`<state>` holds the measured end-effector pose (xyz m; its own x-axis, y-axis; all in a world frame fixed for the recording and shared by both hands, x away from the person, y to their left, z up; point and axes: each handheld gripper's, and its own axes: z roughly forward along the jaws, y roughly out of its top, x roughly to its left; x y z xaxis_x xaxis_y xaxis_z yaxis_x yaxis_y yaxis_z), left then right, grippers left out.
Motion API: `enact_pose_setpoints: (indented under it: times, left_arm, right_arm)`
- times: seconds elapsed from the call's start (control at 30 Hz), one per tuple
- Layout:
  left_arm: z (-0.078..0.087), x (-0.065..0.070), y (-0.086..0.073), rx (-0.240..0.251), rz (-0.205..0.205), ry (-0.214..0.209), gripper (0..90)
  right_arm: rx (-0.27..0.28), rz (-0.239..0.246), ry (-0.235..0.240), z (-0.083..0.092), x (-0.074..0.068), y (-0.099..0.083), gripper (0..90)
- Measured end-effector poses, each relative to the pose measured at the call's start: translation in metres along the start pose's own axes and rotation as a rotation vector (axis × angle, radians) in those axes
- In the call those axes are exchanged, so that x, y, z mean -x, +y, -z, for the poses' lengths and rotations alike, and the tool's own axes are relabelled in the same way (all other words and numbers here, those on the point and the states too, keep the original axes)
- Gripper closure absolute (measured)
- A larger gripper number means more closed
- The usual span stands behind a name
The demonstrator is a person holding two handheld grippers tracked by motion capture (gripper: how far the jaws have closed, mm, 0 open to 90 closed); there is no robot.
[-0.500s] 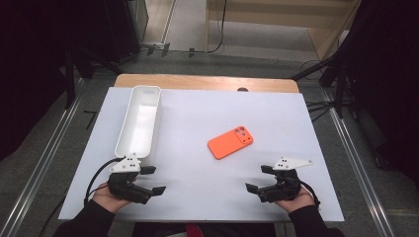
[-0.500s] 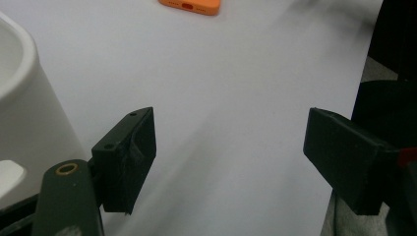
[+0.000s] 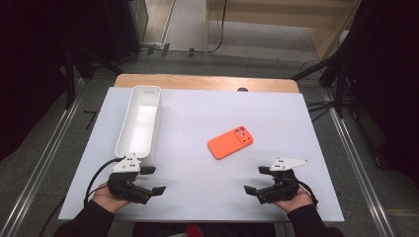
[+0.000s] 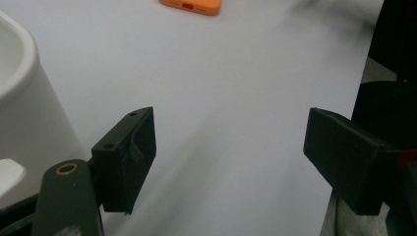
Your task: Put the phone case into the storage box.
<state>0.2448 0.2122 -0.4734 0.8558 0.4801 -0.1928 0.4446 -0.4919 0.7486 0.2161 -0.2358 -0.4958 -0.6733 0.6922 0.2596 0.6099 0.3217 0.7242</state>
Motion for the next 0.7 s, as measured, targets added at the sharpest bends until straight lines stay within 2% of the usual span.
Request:
enact_pose_setpoints:
  times: [0.17,0.7]
  left_arm:
    - [-0.0002,-0.0005,-0.0002,0.003,0.005,0.001,20.4]
    - [-0.0006,-0.0016,-0.0001,0.006,0.005,0.008,20.4]
  right_arm:
    - [0.015,-0.010,0.000,-0.0002,0.0009,-0.0010,5.9]
    - [0.007,-0.018,0.001,-0.0022,0.0025,-0.0009,5.9]
